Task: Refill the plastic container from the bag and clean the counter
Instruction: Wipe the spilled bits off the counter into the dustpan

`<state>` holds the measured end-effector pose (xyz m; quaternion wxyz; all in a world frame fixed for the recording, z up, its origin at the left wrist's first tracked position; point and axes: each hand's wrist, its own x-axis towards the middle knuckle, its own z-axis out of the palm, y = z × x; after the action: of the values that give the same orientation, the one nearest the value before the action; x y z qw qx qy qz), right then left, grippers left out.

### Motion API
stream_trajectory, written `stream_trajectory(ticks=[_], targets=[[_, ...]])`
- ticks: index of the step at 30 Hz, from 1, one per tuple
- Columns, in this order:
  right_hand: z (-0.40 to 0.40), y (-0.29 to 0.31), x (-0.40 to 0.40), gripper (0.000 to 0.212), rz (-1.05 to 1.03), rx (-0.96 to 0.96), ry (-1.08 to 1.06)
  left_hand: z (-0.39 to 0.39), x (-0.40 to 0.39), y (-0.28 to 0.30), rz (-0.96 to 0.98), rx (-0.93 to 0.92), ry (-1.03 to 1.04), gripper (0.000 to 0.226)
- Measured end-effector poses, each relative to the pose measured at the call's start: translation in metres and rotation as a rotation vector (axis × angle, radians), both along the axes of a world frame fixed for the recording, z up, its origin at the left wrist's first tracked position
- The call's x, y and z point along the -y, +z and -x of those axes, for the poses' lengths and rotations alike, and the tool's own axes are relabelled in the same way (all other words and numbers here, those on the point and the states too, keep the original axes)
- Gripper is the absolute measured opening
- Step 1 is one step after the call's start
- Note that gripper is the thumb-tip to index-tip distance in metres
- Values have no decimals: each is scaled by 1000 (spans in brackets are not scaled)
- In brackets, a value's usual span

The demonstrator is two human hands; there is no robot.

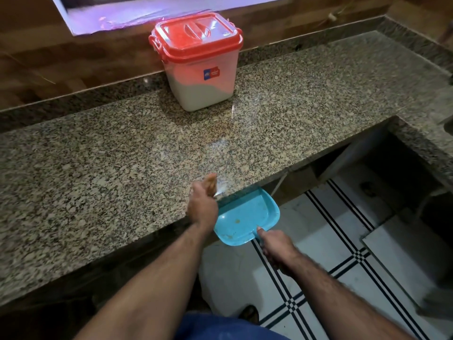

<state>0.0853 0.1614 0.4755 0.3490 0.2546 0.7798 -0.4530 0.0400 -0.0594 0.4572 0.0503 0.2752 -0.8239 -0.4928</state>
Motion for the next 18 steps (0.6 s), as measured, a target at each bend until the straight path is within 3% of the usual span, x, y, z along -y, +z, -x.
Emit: stream_trajectory(ticks=[3,5,6,8,11,14,16,18], targets=[[-2,4,-6,45,-14,-11,22,35,-14,11,-374,-10,-148,45],[-2,9,-12,45,-17,-17,31,54,-4,27,-675,-52,-109,64],[0,11,-15,45,-22,-22,39,56,4,34,-749,-83,-60,63],[4,16,-22,45,-36,-29,52,46,21,52,-613,-133,5,54],[8,19,-29,49,-30,-23,79,12,40,47,-108,-120,78,44],[10,20,-31,44,-16,-11,67,-10,34,12,145,63,96,30],[12,20,-31,42,-16,-16,86,-1,13,2,39,58,26,38],[16,18,-31,42,-12,-14,95,23,-15,15,-288,-48,-122,56]])
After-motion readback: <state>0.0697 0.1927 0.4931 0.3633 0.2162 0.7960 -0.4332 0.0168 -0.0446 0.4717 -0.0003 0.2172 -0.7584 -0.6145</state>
